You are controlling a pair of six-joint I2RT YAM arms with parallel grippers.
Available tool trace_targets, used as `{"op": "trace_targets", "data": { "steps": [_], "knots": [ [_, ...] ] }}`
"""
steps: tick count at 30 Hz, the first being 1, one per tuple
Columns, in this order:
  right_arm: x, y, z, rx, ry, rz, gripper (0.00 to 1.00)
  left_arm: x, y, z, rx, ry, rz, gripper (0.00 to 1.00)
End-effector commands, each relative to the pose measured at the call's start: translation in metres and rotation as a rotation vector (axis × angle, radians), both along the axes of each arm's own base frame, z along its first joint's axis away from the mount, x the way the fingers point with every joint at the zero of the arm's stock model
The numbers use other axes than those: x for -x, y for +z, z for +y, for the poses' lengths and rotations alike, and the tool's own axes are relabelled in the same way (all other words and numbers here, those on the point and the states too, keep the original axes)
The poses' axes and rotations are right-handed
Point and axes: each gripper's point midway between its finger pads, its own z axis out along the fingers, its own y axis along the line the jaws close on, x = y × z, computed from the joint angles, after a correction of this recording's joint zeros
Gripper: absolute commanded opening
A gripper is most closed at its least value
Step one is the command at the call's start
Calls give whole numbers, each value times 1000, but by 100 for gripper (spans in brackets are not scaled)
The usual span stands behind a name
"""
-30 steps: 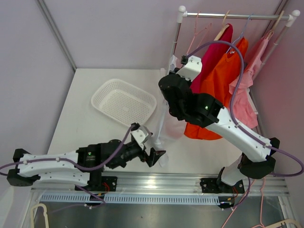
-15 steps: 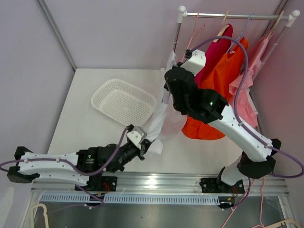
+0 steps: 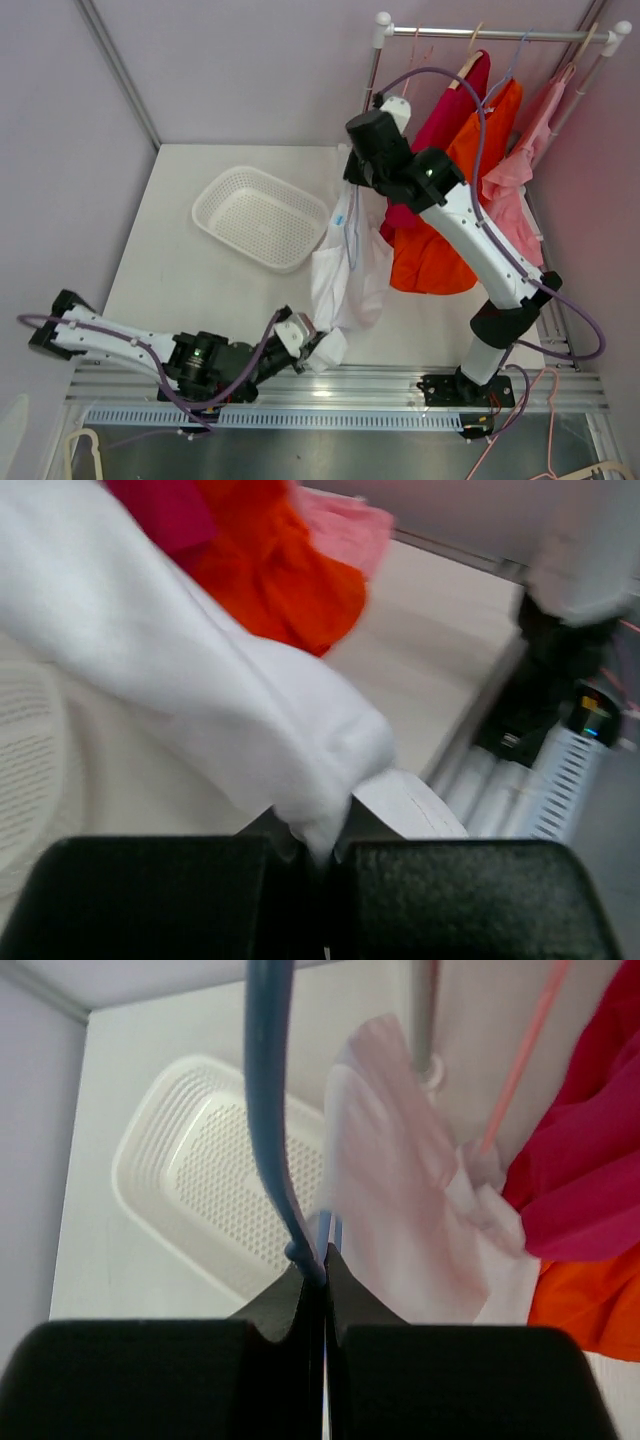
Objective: Remove the t-shirt from the hanger
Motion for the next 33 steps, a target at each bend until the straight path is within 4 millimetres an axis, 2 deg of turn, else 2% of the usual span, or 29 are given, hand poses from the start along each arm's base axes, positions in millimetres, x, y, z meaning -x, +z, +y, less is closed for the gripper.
{"op": "trace_targets", "data": {
  "steps": [1, 2, 3, 4, 6, 7, 8, 10, 12, 13, 14, 15, 16, 17, 18, 19, 20, 21, 23, 24, 26, 27, 28, 29, 30, 31, 33],
  "knots": [
    [54, 72, 1, -71, 75, -206, 0, -62, 13, 38, 68, 231, 162, 1],
    [63, 80, 3, -92, 94, -225, 0, -64, 11, 38, 80, 207, 226, 1],
    [72, 86, 5, -115, 134, -227, 0, -74, 18, 47, 98, 228, 232, 1],
    [83, 98, -2, -147, 157, -241, 0, -89, 19, 60, 80, 284, 231, 1],
    [102, 104, 1, -172, 243, -231, 0, -105, 22, 72, 44, 373, 245, 0],
    [110, 109, -4, -183, 258, -233, 0, -119, 26, 88, 26, 460, 278, 1],
    [118, 100, -7, -161, 270, -202, 0, -124, 27, 90, 12, 472, 301, 1],
    [132, 90, -5, -141, 299, -170, 0, -143, 55, 96, 53, 522, 316, 1],
    [147, 72, -6, -101, 324, -146, 0, -152, 81, 89, 93, 489, 291, 1],
    [149, 66, -7, -89, 329, -147, 0, -169, 95, 93, 109, 530, 269, 1],
    [153, 73, -15, -122, 323, -178, 0, -176, 121, 95, 159, 524, 254, 1],
    [152, 56, -17, -103, 303, -160, 0, -185, 126, 95, 158, 523, 266, 1],
    [150, 54, -23, -101, 280, -173, 0, -192, 161, 101, 217, 497, 250, 1],
    [151, 55, -33, -120, 257, -197, 0, -204, 186, 101, 239, 489, 229, 1],
    [152, 56, -35, -133, 256, -206, 0, -208, 197, 98, 241, 486, 211, 0],
    [151, 57, -40, -128, 246, -227, 0, -209, 236, 105, 285, 465, 140, 1],
    [150, 63, -42, -148, 240, -256, 0, -218, 264, 101, 314, 452, 101, 1],
    [149, 63, -44, -146, 235, -268, 0, -225, 271, 97, 303, 448, 84, 1],
    [145, 65, -49, -129, 220, -307, 0, -217, 343, 109, 363, 436, -75, 0],
    [143, 65, -51, -121, 206, -319, 0, -240, 336, 96, 322, 457, -71, 1],
    [135, 67, -55, -95, 167, -357, 0, -235, 383, 110, 358, 479, -187, 1],
    [132, 68, -58, -83, 147, -374, 0, -247, 380, 104, 344, 489, -186, 1],
    [128, 68, -58, -70, 133, -383, 0, -252, 388, 117, 396, 511, -178, 1],
    [124, 74, -61, -56, 106, -407, 0, -253, 386, 112, 406, 458, -161, 0],
    [119, 76, -63, -49, 86, -415, 0, -254, 388, 117, 426, 453, -157, 1],
    [114, 74, -60, -29, 78, -409, 0, -264, 382, 122, 425, 475, -143, 1],
    [106, 85, -66, -24, 41, -424, 0, -274, 374, 120, 404, 487, -140, 0]
  ]
}}
